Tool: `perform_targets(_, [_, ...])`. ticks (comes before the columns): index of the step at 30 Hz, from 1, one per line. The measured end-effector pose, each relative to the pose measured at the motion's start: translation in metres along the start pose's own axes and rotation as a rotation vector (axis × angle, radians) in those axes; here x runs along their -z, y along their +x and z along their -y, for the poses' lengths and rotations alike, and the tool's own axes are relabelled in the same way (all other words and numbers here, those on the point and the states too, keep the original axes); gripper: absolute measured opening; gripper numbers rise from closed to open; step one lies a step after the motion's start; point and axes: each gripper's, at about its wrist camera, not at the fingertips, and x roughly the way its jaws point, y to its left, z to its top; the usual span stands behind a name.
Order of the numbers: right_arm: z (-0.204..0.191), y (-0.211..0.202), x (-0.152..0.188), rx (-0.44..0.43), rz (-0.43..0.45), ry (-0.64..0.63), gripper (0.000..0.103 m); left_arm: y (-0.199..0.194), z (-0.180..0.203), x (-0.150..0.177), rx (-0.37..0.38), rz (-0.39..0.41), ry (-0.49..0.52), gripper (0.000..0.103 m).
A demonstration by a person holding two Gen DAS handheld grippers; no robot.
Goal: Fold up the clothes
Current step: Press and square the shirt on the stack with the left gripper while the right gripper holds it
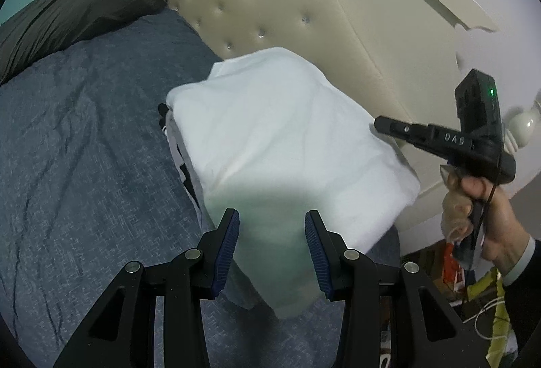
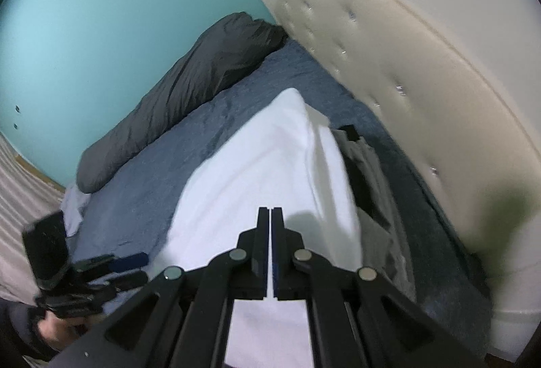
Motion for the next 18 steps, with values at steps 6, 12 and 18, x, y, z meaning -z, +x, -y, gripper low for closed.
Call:
perform_targets(6, [0.017, 0.006, 0.028, 0.026, 0.047, 0.003, 0.000, 0.005, 0.006, 0.008, -0.002, -0.003, 0.028, 0.044])
perform_targets(12, [0.016, -0.006, 0.034, 0.041, 0.113, 0.017, 0.000, 0.000, 0.008, 0.008, -0.005, 0.012, 0.033, 0.044])
perform_targets(18, [-0.004, -0.036, 0.047, 0.003, 0.176, 0.012, 0.000, -0.009, 0.012, 0.007, 0.020, 0.027, 0.016, 0.044])
